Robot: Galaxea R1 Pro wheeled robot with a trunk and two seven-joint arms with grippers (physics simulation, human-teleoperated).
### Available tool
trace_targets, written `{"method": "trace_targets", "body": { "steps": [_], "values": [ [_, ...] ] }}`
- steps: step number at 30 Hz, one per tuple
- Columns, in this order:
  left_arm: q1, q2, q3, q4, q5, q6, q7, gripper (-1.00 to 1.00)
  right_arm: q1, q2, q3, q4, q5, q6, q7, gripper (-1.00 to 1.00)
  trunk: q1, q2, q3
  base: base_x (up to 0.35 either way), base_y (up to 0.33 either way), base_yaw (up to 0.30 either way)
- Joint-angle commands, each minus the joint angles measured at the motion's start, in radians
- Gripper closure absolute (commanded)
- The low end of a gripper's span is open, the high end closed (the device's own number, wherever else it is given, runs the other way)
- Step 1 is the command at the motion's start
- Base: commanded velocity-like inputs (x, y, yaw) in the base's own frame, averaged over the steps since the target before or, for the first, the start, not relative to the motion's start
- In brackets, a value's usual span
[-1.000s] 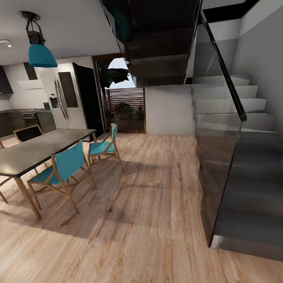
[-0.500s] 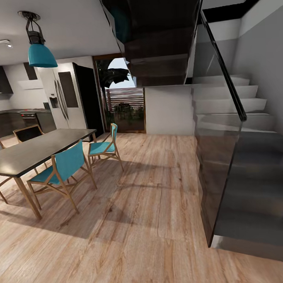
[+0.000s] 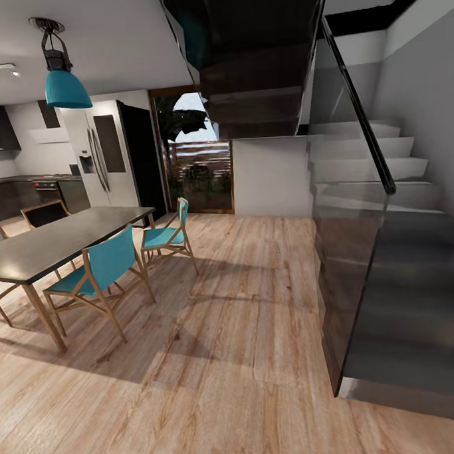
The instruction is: Put the three can of soda from the living room inside the tash can in the kitchen.
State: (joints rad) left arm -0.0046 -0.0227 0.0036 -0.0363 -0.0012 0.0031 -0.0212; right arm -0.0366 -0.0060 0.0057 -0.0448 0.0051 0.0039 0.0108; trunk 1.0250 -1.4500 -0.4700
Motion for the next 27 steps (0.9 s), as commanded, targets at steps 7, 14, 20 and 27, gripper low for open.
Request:
{"method": "trace_targets", "body": {
  "steps": [7,14,20,27],
  "values": [
    [0.0,0.04,0.011,-0.039,0.029,0.039,-0.039,-1.0,-0.032,-0.039,0.0,-0.04,-0.001,0.039,0.039,-1.0,0.0,0.0,0.0,0.0,0.0,0.0],
    [0.0,0.101,0.018,-0.74,0.141,0.166,-0.691,-1.0,-0.037,-0.164,-0.001,-0.554,-0.003,0.207,0.575,-1.0,0.0,0.0,0.0,0.0,0.0,0.0],
    [0.0,0.103,0.021,-0.73,0.159,0.17,-0.704,-1.0,-0.038,-0.166,-0.003,-0.582,-0.005,0.213,0.583,-1.0,0.0,0.0,0.0,0.0,0.0,0.0],
    [0.0,0.104,0.016,-0.724,0.166,0.172,-0.709,-1.0,-0.038,-0.166,-0.004,-0.593,-0.006,0.215,0.586,-1.0,0.0,0.0,0.0,0.0,0.0,0.0]
  ]
}}
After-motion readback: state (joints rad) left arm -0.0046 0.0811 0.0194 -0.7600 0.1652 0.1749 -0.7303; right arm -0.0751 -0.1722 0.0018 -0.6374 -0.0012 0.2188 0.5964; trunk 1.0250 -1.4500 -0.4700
